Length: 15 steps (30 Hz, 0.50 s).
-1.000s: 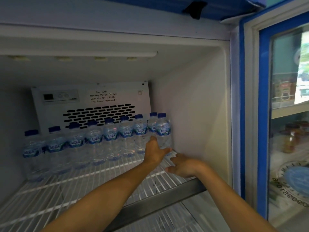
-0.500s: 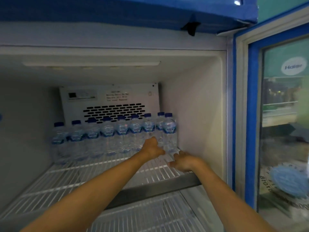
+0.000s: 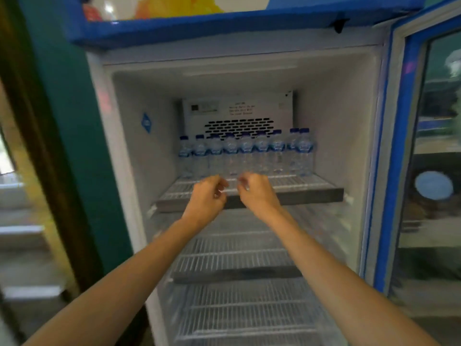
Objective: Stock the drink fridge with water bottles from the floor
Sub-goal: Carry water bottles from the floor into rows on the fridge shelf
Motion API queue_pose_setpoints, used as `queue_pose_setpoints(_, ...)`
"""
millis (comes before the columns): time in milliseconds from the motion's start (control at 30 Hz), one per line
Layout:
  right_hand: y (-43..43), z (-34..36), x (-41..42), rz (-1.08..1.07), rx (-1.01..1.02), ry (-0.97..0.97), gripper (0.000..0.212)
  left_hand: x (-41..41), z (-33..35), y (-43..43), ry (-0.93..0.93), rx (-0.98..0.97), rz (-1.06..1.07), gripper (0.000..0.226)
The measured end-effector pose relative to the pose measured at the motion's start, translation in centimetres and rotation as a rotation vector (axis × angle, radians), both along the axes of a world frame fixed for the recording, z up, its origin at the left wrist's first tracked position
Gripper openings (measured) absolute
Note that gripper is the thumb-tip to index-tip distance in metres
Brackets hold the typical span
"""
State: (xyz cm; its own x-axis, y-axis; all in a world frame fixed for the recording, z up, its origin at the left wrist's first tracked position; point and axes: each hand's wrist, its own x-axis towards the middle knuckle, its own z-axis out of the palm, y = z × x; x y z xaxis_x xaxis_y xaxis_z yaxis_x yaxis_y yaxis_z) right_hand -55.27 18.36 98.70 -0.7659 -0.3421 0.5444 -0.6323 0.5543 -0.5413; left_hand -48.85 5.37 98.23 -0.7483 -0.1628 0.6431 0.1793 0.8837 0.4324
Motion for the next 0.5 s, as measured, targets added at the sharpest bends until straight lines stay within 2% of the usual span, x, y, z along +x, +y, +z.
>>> queue_pose_setpoints(100, -3.6, -3.5, 8.0, 0.095, -0.142, 0.098, 0.021, 8.4, -3.9, -2.9, 0.013, 0.018, 0.082, 0.021)
queue_pose_setpoints(200, -6.9, -9.5, 15.9, 0.173, -0.168, -0.043, 0.018, 17.7, -9.7, -5.8, -0.134, 0.069, 0.188, 0.024)
queue_pose_setpoints(300, -10.0, -17.0, 23.1, 0.27, -0.073, -0.241, 0.019, 26.6, -16.4, -8.2, -0.301, 0.125, 0.304, 0.025)
queue_pose_setpoints(500, -11.9, -32.2, 34.4, 0.387, 0.236, -0.535, 0.029, 40.9, -30.7, -10.5, -0.619, 0.363, 0.535, 0.028)
